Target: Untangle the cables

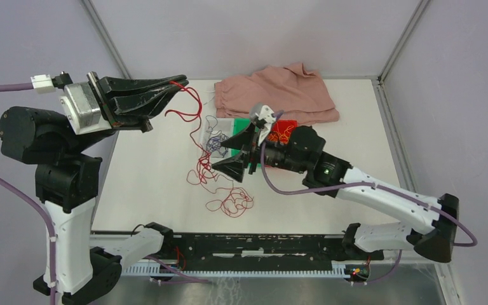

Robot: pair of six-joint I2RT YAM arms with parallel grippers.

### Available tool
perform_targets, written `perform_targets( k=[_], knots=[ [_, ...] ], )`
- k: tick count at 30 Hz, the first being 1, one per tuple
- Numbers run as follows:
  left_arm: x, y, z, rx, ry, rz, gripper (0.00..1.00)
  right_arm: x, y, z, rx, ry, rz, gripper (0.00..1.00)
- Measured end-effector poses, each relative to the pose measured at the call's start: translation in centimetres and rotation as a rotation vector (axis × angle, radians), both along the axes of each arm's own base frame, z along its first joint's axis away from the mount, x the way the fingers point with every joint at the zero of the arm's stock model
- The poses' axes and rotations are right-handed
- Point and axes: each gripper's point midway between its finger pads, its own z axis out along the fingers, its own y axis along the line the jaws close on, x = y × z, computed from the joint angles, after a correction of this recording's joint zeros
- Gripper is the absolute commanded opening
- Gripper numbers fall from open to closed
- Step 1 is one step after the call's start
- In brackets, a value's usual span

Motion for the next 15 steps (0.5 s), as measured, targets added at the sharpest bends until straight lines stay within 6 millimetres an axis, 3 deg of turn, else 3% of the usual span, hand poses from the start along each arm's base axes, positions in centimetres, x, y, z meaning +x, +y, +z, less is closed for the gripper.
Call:
perform_targets(
  k=[2,5,10,15],
  knots=[
    [0.0,-0.1,-0.3,0.006,0.011,-0.01,0.03,0.4,1.5,-0.6,-0.023,0.015,0.023,0.77],
    [-0.1,-0.2,-0.4,0.006,0.022,-0.02,0.03,1.1,3.4,-3.2,-0.085,0.059,0.045,0.73],
    [-0.7,-0.2,-0.3,0.002,0.027,-0.038,0.03,2.1,4.8,-7.2,-0.176,0.121,0.033,0.67],
    [-1.3,-0.2,-0.3,0.003,0.028,-0.053,0.03,2.4,5.1,-8.0,-0.189,0.143,0.02,0.65]
  ],
)
